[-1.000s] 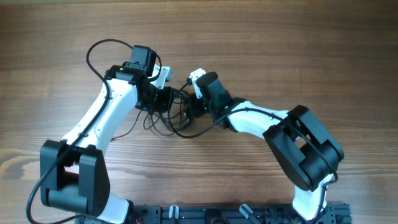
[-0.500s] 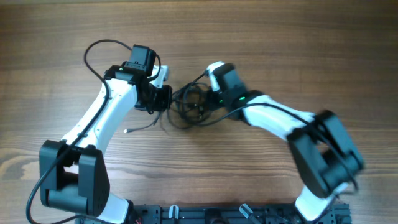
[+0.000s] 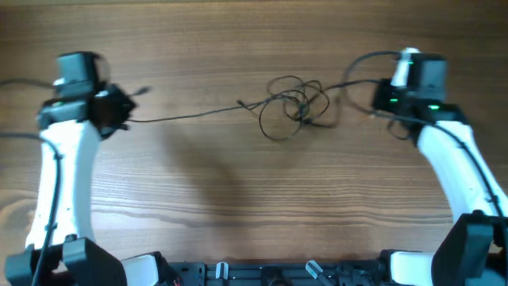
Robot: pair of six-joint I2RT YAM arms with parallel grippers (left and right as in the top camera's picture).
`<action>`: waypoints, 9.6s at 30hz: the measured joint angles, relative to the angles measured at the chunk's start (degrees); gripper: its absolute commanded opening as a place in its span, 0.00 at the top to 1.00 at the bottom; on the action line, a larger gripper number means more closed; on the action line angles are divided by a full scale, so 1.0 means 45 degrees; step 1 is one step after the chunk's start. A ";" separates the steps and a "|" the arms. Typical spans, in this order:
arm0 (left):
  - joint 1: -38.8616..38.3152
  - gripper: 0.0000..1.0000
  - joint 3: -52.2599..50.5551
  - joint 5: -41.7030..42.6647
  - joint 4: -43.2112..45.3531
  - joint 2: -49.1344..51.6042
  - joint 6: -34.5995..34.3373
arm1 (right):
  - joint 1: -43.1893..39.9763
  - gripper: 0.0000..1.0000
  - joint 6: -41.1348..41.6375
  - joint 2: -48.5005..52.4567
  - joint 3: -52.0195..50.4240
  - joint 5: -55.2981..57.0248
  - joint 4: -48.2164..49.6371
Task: Untangle cables
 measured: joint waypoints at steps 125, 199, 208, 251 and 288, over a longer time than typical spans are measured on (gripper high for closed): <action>-0.3925 0.40 0.1137 0.4036 0.0792 0.5149 0.4920 | 0.5421 0.51 0.4541 0.3910 0.0000 -0.5372 0.1681; -0.1039 0.96 0.1705 0.4532 0.1996 0.1768 0.2739 | 0.3322 0.96 0.2191 -0.0126 0.0000 0.0068 -0.0850; 0.2501 0.96 0.1880 0.4410 0.1797 -0.0865 0.1035 | 0.0058 0.96 0.1851 -0.0126 0.0000 -0.0175 -0.0991; -0.8578 0.19 0.1880 0.4697 0.3667 0.6353 -0.0607 | -0.1943 0.96 0.1423 -0.0126 0.0000 -0.3381 -0.1753; -0.9845 0.44 0.1880 0.2142 0.3439 0.6353 -0.0325 | -0.1943 0.96 0.1418 -0.0126 0.0000 -0.3424 -0.1982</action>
